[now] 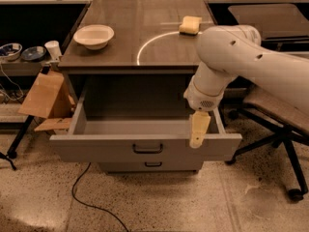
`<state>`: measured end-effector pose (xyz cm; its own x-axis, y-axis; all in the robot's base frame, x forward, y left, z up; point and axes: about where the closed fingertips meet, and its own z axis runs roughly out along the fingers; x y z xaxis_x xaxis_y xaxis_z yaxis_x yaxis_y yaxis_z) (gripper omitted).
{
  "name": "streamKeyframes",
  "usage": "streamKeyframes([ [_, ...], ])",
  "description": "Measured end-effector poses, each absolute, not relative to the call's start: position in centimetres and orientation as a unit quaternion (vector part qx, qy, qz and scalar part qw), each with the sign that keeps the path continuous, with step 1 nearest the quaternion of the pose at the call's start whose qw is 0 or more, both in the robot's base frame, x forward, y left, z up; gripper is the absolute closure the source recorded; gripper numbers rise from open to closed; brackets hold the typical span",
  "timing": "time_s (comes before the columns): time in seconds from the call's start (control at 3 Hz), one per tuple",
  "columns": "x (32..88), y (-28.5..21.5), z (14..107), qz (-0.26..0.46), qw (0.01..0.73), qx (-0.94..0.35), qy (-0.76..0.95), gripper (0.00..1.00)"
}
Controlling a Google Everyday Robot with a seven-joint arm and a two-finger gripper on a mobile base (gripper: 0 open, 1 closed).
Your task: Open top drawer
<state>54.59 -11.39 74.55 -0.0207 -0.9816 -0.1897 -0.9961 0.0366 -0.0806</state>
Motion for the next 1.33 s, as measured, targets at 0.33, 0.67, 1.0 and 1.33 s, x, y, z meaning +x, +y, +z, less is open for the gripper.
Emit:
streamKeyframes([
  [0.33,56.0,-11.4,76.2,0.019,0.110,-0.687,0.718,0.00],
  [0.67,59.4,-9.7,77.0,0.003,0.140,-0.675,0.725,0.26],
  [1.0,61.3,-8.3,77.0,-0.001,0.157,-0.669,0.726,0.50],
  [1.33,62.4,-7.2,74.6,0.010,0.155,-0.661,0.734,0.73],
])
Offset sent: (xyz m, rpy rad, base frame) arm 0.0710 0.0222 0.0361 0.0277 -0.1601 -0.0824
